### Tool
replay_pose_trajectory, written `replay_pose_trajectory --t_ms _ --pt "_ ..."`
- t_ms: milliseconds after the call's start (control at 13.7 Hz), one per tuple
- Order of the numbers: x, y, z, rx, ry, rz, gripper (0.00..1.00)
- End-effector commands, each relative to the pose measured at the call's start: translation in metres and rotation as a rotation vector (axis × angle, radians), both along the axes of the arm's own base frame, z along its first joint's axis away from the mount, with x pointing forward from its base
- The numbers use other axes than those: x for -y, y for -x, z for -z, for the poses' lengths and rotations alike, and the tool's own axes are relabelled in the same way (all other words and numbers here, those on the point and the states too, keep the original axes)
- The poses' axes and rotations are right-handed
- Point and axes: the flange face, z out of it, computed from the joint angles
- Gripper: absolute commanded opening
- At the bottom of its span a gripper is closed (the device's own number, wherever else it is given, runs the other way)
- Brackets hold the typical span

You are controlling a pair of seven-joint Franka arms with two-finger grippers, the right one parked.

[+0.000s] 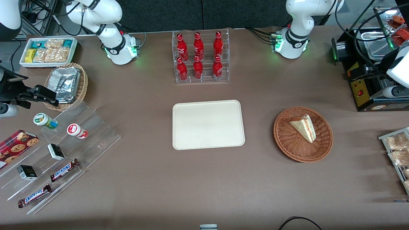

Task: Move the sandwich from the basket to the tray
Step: 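Move the left gripper over the wicker basket above the wrapped sandwich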

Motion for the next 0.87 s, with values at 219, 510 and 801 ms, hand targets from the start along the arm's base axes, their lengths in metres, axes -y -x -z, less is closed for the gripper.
replay_pose_trajectory --t_ms 219,510,801 --pt "0.005 0.000 0.001 0.002 0.009 0.024 0.99" --pt "0.005 -0.011 0.037 -0.008 -0.018 0.017 0.99" --pt "0.005 -0.020 0.094 0.016 -0.037 -0.039 0.99"
